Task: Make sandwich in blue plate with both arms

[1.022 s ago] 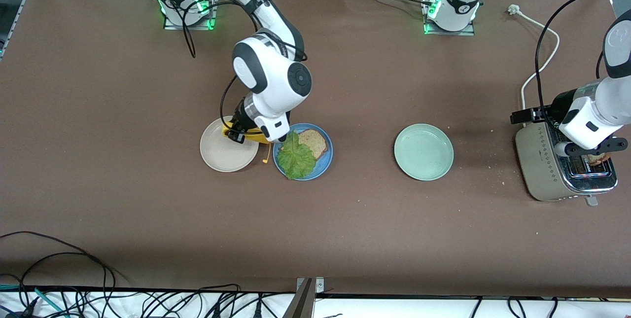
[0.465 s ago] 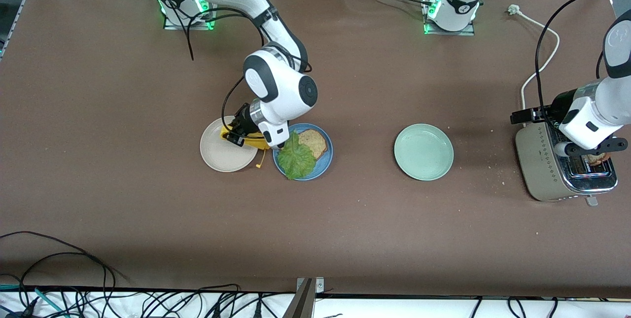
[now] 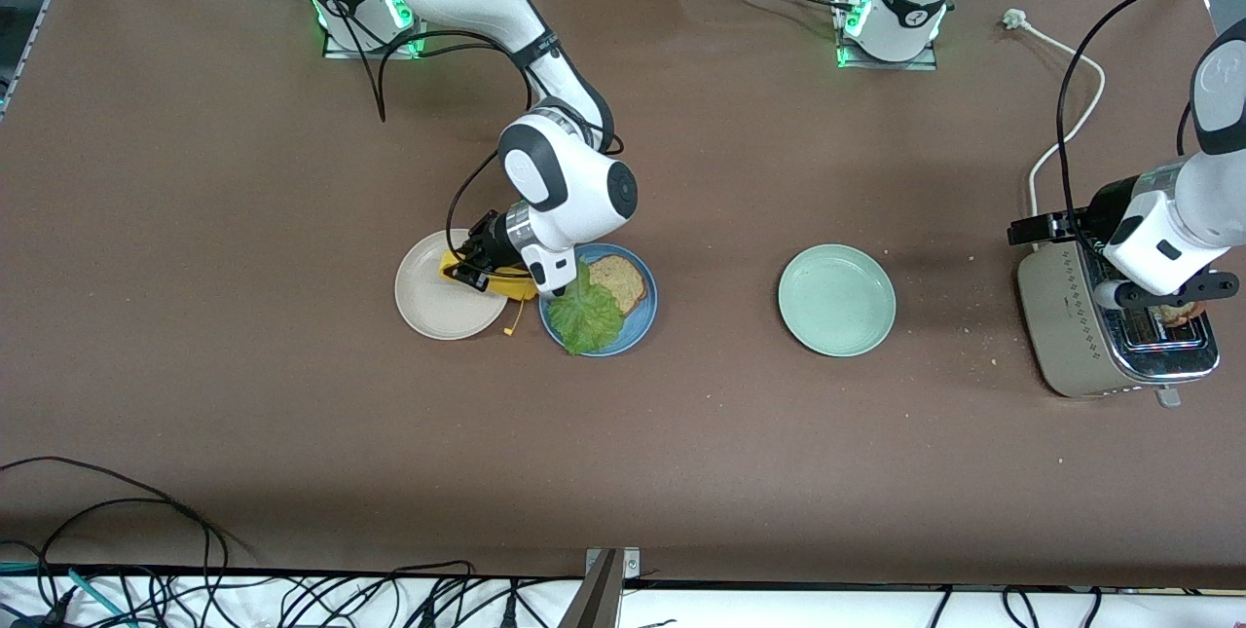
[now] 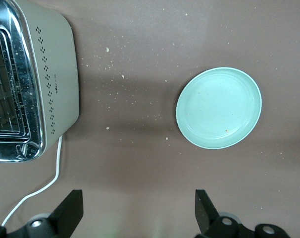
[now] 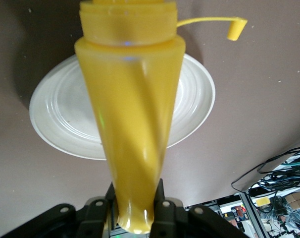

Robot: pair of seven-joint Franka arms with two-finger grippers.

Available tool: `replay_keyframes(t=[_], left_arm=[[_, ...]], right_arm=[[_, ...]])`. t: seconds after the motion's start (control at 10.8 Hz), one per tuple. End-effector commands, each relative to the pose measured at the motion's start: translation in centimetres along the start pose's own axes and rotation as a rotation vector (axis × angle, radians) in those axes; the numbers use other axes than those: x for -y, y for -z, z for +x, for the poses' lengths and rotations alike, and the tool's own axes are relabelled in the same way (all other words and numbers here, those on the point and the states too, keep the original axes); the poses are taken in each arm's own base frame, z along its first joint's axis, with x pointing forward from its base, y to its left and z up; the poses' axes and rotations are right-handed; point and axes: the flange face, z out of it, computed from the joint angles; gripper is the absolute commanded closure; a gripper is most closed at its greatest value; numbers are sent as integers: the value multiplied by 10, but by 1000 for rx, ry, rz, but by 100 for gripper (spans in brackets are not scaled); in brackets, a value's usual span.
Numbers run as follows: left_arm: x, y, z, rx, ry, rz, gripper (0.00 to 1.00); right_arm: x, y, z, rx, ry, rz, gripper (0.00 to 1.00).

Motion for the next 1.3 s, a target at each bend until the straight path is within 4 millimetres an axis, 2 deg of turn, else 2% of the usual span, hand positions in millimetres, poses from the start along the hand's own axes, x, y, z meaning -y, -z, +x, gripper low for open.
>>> replay_keyframes(t=[0.0, 0.28, 0.37, 0.56, 0.74, 1.02, 1.21], left_arm=[[2, 1, -2, -1, -21, 28, 1], [2, 1, -2, -1, -23, 28, 1], [2, 1, -2, -1, -21, 28, 1], [2, 0, -2, 0, -21, 29, 1], [2, 1, -2, -1, -21, 28, 1], [2, 1, -2, -1, -21, 28, 1], [2, 1, -2, -1, -21, 28, 1]], right_arm=[[-1, 8, 0, 14, -15, -28, 100], [-5, 7, -4, 4, -23, -14, 100], [-16, 8, -16, -19, -31, 9, 100], [-38, 13, -61, -177, -54, 121, 100], [-58, 9, -96, -283, -17, 217, 100], [-81, 5, -132, -439, 19, 355, 100], [-98, -10, -153, -543, 41, 446, 100]])
